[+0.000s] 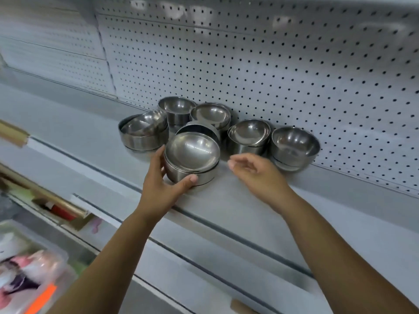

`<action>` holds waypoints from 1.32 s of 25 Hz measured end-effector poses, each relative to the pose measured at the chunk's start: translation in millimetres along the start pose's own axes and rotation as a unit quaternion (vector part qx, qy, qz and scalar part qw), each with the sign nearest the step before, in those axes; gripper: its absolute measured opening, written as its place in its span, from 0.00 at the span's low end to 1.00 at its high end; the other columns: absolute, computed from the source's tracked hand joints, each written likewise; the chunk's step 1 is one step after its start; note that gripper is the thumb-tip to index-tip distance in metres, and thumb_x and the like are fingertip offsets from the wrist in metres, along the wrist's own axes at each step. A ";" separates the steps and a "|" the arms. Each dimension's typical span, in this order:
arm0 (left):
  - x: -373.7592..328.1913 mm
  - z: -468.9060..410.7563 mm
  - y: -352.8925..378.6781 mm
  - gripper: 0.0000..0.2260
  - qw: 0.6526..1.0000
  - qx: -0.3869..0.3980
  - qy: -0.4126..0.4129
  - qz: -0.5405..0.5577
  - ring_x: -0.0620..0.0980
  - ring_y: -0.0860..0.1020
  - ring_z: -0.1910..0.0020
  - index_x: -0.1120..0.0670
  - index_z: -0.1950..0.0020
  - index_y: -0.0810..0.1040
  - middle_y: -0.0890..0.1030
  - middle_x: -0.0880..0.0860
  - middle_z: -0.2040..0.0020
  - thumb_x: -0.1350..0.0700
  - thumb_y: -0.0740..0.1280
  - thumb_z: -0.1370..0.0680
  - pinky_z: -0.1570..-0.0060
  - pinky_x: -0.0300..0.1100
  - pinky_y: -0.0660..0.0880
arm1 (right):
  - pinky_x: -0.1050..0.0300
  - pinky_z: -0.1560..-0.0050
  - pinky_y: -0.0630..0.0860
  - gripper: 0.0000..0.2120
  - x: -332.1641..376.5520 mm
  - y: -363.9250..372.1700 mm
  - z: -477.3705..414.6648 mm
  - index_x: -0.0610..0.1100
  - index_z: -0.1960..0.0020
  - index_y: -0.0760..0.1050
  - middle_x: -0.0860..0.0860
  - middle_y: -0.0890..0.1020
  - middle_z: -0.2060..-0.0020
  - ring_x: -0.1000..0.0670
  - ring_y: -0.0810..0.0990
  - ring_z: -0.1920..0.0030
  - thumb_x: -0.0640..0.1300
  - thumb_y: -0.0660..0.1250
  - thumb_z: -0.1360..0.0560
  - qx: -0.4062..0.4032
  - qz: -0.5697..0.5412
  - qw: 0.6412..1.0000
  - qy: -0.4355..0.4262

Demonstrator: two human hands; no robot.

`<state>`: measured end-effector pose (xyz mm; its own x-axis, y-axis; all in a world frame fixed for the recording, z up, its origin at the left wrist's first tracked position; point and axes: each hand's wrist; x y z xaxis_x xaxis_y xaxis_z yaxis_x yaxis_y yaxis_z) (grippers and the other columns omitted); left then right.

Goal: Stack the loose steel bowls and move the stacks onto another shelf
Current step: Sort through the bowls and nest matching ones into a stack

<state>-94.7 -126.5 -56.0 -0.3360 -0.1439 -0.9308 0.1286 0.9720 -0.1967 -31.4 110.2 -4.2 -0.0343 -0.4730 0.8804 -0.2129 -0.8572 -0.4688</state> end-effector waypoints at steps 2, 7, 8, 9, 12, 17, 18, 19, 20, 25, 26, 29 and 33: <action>8.9 -3.4 -2.4 0.42 1.000 0.015 0.017 0.008 0.41 0.74 0.32 0.42 0.24 0.64 0.74 0.35 0.32 0.38 0.78 0.34 0.35 0.46 0.76 | 0.60 0.47 0.78 0.14 9.5 9.7 -11.3 0.51 0.42 0.84 0.57 0.86 0.51 0.58 0.83 0.49 0.58 0.68 0.19 -0.023 0.029 0.999 0.003; 27.4 -6.3 -5.9 0.45 0.999 0.031 0.020 0.021 0.47 0.75 0.30 0.43 0.22 0.61 0.73 0.42 0.28 0.35 0.78 0.33 0.35 0.56 0.77 | 0.58 0.58 0.73 0.18 28.2 28.4 -32.6 0.46 0.53 0.86 0.49 0.81 0.66 0.57 0.75 0.65 0.60 0.69 0.20 -0.068 0.100 0.993 0.003; 28.7 -7.7 -5.6 0.45 0.999 0.034 0.023 0.015 0.47 0.74 0.30 0.43 0.22 0.60 0.72 0.42 0.27 0.35 0.78 0.33 0.35 0.56 0.77 | 0.58 0.60 0.72 0.17 31.5 30.7 -35.4 0.46 0.55 0.85 0.51 0.79 0.68 0.56 0.74 0.66 0.59 0.70 0.21 -0.064 0.115 0.991 0.002; 30.2 -8.4 -5.8 0.45 0.999 0.036 0.025 0.007 0.47 0.73 0.29 0.43 0.21 0.60 0.71 0.43 0.27 0.36 0.78 0.33 0.35 0.55 0.77 | 0.57 0.61 0.72 0.17 33.0 33.7 -38.6 0.45 0.57 0.85 0.51 0.78 0.69 0.56 0.74 0.67 0.59 0.71 0.22 -0.063 0.134 0.989 -0.002; 33.7 -8.0 -6.0 0.46 0.999 0.034 0.027 0.006 0.46 0.72 0.28 0.43 0.21 0.60 0.70 0.42 0.26 0.37 0.78 0.34 0.34 0.54 0.77 | 0.56 0.63 0.73 0.20 34.5 38.5 -46.7 0.40 0.61 0.82 0.46 0.80 0.70 0.55 0.73 0.69 0.56 0.73 0.23 -0.093 0.189 0.977 -0.020; 37.0 -9.5 -5.8 0.47 0.999 0.037 0.026 0.002 0.42 0.73 0.30 0.40 0.22 0.60 0.70 0.37 0.28 0.33 0.77 0.36 0.34 0.48 0.77 | 0.49 0.60 0.82 0.13 37.1 38.3 -52.0 0.42 0.62 0.85 0.48 0.83 0.72 0.47 0.83 0.66 0.49 0.73 0.22 -0.120 0.172 0.978 -0.009; 36.8 -9.1 -5.7 0.47 0.999 0.035 0.027 0.000 0.42 0.74 0.31 0.39 0.23 0.59 0.70 0.35 0.29 0.31 0.76 0.37 0.35 0.45 0.77 | 0.49 0.60 0.82 0.14 37.6 39.3 -51.0 0.42 0.63 0.85 0.48 0.83 0.72 0.45 0.83 0.66 0.48 0.72 0.22 -0.124 0.169 0.978 -0.021; 36.2 -8.8 -5.5 0.47 0.999 0.033 0.028 -0.001 0.42 0.74 0.32 0.38 0.23 0.59 0.70 0.34 0.29 0.28 0.75 0.37 0.36 0.43 0.76 | 0.49 0.61 0.81 0.14 37.1 40.4 -50.3 0.41 0.63 0.85 0.46 0.82 0.72 0.43 0.83 0.65 0.46 0.72 0.22 -0.130 0.163 0.978 -0.030; 35.8 -8.8 -4.8 0.47 0.999 0.031 0.027 0.000 0.42 0.75 0.32 0.37 0.23 0.59 0.70 0.34 0.30 0.27 0.74 0.38 0.37 0.41 0.76 | 0.50 0.62 0.79 0.15 37.0 40.8 -49.1 0.39 0.63 0.85 0.45 0.82 0.72 0.41 0.83 0.65 0.46 0.71 0.21 -0.136 0.153 0.978 -0.036; 36.5 -8.7 -3.8 0.46 0.999 0.032 0.028 0.001 0.41 0.73 0.31 0.40 0.23 0.61 0.70 0.34 0.30 0.30 0.75 0.37 0.37 0.36 0.74 | 0.62 0.69 0.76 0.13 42.8 38.4 -39.8 0.36 0.57 0.86 0.37 0.81 0.68 0.45 0.84 0.68 0.45 0.71 0.20 -0.191 0.078 0.977 -0.043; 36.6 -8.5 -3.9 0.46 0.999 0.032 0.031 -0.005 0.40 0.72 0.31 0.41 0.23 0.61 0.69 0.34 0.30 0.32 0.75 0.36 0.37 0.36 0.73 | 0.65 0.69 0.75 0.14 45.4 36.5 -35.2 0.35 0.58 0.85 0.36 0.80 0.68 0.48 0.82 0.70 0.44 0.71 0.20 -0.208 0.059 0.976 -0.040; 40.9 -8.3 -2.0 0.46 0.997 0.023 0.059 -0.034 0.46 0.69 0.26 0.48 0.21 0.60 0.67 0.43 0.25 0.37 0.77 0.33 0.31 0.47 0.74 | 0.64 0.69 0.73 0.14 45.8 25.0 -14.3 0.34 0.60 0.84 0.40 0.78 0.73 0.54 0.76 0.76 0.43 0.72 0.20 -0.264 -0.002 0.965 -0.014; 50.7 -5.1 2.3 0.43 0.988 -0.041 0.120 -0.094 0.59 0.69 0.28 0.59 0.24 0.63 0.65 0.58 0.27 0.39 0.77 0.30 0.31 0.52 0.73 | 0.65 0.71 0.72 0.14 27.1 10.2 26.3 0.41 0.64 0.84 0.51 0.77 0.77 0.53 0.73 0.76 0.45 0.73 0.21 -0.328 -0.042 0.942 0.058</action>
<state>-116.2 -130.6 -102.0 -0.5594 -0.2841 -0.7787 -0.0289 0.9455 -0.3242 -8.7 83.3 13.0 -0.0879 -0.3510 0.9322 -0.7760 -0.5626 -0.2850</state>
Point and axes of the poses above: each hand's wrist, its own z-axis away from the middle knuckle, its own y-axis out of the palm, x = y × z
